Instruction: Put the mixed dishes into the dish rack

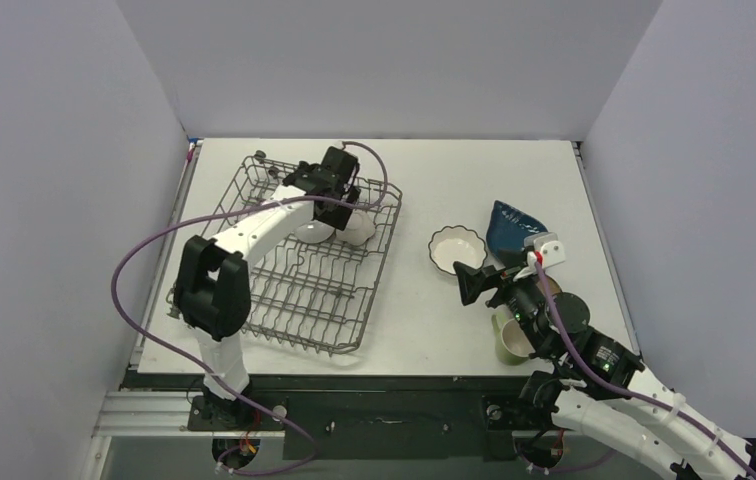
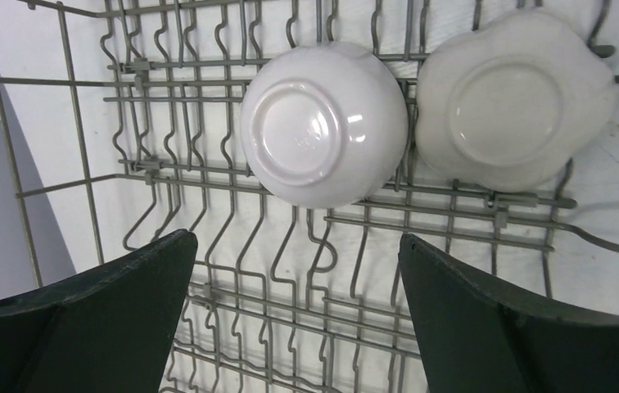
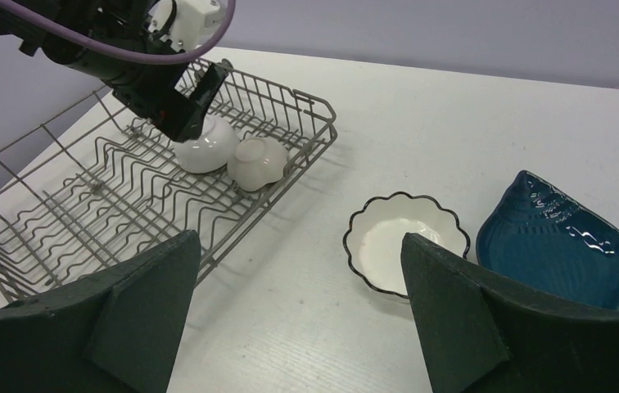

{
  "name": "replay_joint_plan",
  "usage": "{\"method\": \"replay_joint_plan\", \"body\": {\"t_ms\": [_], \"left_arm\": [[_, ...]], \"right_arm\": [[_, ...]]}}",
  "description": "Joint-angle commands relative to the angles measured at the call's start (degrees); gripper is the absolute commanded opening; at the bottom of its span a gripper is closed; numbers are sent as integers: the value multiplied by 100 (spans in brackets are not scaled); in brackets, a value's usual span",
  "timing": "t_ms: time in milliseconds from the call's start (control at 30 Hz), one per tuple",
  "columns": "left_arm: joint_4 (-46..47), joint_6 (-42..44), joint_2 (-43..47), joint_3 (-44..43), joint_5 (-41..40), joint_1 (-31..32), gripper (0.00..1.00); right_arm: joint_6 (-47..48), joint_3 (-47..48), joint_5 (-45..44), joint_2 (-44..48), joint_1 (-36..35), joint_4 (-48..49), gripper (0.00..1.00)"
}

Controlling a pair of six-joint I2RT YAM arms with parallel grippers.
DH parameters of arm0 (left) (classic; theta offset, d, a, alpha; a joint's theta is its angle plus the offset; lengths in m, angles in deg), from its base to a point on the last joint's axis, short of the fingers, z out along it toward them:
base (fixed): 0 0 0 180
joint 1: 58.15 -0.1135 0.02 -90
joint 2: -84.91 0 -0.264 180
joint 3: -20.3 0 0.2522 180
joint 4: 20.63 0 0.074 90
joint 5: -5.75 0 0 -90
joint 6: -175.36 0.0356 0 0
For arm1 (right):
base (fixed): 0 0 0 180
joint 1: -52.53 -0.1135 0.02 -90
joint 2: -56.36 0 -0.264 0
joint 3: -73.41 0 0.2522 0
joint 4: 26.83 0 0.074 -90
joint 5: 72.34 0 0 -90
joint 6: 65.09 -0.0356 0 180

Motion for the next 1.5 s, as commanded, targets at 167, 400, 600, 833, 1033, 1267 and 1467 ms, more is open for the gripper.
{"method": "replay_joint_plan", "body": {"t_ms": [167,400,600,833,1033,1267,1467], "left_arm": [[247,-1168,2177,851,1476,30,95],[1333,-2430,4468,2786,2918,-20,97],[1219,-2873,5612,3510,3610,-14,96],[1306,-3225,6125,4038,3921,-10,96],[1500,-3382,5879,4044,4392,86,96],[1526,-3297,5957,4059,4349,131,96],[1644,-3284,5865,4089,4413,127,96]], "right_arm": [[-265,99,-249,-184,32,-110,87],[-661,45,-578,-459,79,-141,87],[-994,84,-1092,-675,273,-434,87],[-1639,355,-400,-1305,1341,-934,87],[-2688,1073,-321,-1822,2651,-2472,87],[-3102,1834,186,-2266,3421,-4569,87],[-3614,1601,234,-1937,3418,-5321,85]]}}
